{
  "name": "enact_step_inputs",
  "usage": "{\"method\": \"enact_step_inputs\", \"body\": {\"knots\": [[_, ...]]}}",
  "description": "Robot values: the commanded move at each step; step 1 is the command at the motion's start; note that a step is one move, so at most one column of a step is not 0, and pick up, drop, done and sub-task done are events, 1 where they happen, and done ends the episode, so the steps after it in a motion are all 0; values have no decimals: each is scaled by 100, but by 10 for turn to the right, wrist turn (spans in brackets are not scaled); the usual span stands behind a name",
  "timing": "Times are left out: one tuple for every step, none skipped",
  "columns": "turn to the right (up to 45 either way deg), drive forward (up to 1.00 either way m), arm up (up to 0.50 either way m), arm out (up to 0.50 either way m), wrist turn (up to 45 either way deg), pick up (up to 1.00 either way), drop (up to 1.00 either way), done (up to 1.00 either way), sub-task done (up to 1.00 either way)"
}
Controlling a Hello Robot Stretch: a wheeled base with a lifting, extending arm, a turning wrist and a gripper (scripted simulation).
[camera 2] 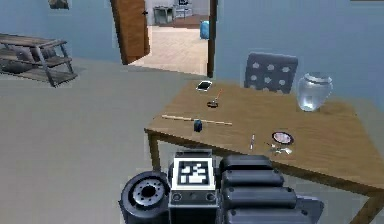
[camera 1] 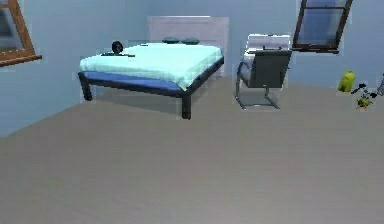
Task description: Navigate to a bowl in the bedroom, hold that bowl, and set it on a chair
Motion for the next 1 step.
{"method": "enact_step_inputs", "body": {"knots": [[60, 0, 0, 0, 0, 0, 0, 0, 0]]}}
